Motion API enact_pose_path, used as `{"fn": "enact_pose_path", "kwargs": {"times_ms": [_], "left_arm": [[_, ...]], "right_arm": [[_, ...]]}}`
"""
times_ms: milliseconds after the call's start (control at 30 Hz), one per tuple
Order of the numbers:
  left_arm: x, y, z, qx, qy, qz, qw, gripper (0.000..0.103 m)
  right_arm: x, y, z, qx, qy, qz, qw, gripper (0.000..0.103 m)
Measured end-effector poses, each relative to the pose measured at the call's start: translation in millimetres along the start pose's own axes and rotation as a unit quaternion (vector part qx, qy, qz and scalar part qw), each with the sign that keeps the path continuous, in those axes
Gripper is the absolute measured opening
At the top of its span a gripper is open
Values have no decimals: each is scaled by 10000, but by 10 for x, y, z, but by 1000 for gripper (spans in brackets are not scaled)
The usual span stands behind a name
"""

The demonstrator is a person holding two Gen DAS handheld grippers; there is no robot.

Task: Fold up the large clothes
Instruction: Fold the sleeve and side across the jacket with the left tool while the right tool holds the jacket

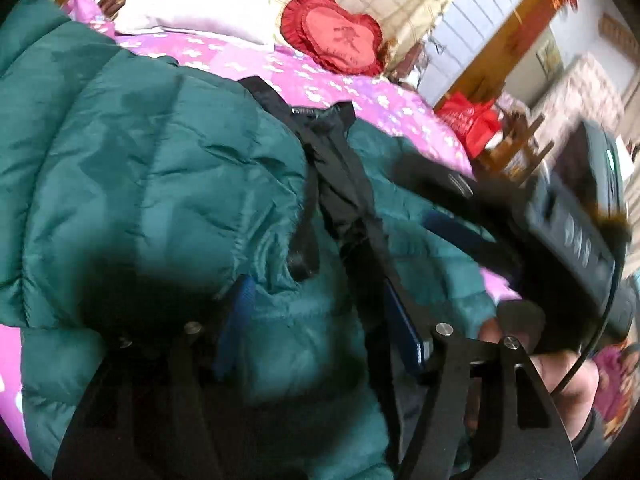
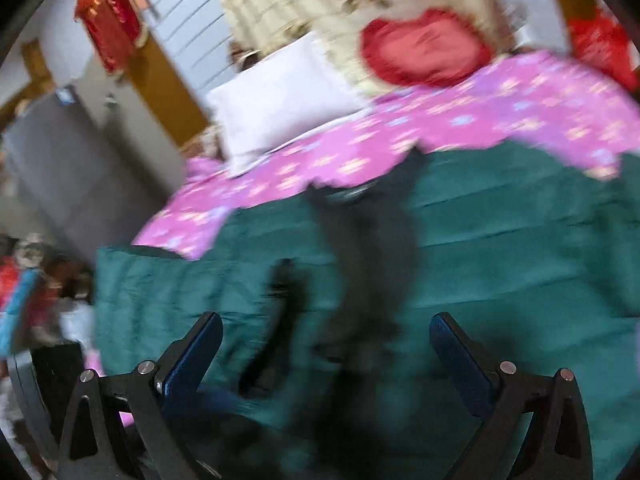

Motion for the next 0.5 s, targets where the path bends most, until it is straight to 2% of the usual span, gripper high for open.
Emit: {"fn": "enact_pose_path", "kwargs": {"times_ms": [67, 133, 233, 367, 467, 500], "left_arm": [[31, -40, 2, 28, -42, -40, 10000, 65], [82, -75, -28, 22, -140, -141, 9998, 65], [174, -89, -67, 30, -230, -319, 9992, 63], [238, -84, -115, 27, -439, -507, 9977, 63], [250, -85, -137, 20, -471, -569, 9973, 63], [254, -93, -142, 30, -475, -583, 9972, 63]], "right_arm": [[130, -8, 201, 246, 334, -134, 9990, 97], [231, -19, 379, 539, 628, -266, 9962, 97], [268, -22, 571, 792, 531, -351, 9948, 97], [272, -4, 750, 1129, 930, -223, 9890, 97], [328, -15, 806, 1220, 1126, -361, 9855, 82], [325, -6, 842, 1225, 1179, -381, 9847, 61]]}}
Point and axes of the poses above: each gripper's, at about its wrist camera, not at the fingertips, and z roughly the way its jaws point, x to its left, y to its top, the point moved 2 cm from there along z, roughly the way its jaws point, and after that the axes turned 2 degrees about -y, right-handed, at the moved point
